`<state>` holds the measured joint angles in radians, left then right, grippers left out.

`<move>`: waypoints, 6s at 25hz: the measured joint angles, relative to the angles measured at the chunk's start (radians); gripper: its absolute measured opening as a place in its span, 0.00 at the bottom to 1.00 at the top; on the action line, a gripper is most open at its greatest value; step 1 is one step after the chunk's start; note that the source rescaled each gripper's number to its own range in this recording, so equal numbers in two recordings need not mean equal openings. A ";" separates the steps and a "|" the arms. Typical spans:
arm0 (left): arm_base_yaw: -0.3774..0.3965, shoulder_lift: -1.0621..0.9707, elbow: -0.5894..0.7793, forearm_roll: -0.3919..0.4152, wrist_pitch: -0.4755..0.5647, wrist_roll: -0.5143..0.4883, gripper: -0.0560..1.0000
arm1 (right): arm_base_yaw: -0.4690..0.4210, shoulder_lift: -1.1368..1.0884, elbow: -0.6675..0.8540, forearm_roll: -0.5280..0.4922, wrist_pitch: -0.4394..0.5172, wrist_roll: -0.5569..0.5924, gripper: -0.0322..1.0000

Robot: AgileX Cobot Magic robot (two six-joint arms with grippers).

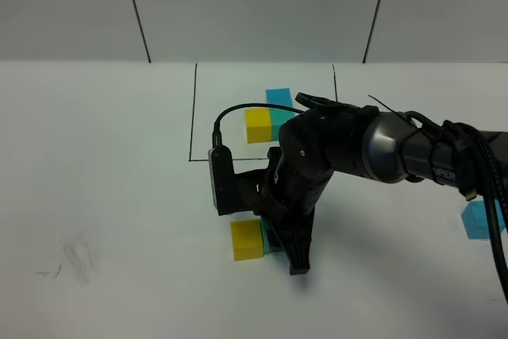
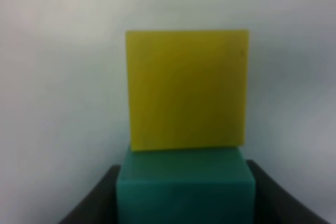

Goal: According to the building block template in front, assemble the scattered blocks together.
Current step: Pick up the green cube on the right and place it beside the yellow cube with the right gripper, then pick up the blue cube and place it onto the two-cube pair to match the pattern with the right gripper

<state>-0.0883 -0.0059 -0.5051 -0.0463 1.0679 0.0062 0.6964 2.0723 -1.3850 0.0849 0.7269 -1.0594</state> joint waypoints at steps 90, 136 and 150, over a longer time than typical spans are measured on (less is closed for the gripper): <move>0.000 0.000 0.000 0.000 0.000 -0.006 0.77 | -0.661 -0.367 0.382 -0.256 -0.075 1.152 0.77; 0.000 0.000 0.000 0.000 0.000 -0.001 0.77 | -0.549 -0.380 0.327 -0.184 -0.077 1.242 0.30; 0.000 0.000 0.000 0.000 0.000 -0.001 0.77 | -0.258 -0.306 0.111 -0.187 0.025 1.483 0.30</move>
<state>-0.0883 -0.0059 -0.5051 -0.0463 1.0677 0.0055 0.4388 1.7663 -1.2743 -0.1024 0.7520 0.4239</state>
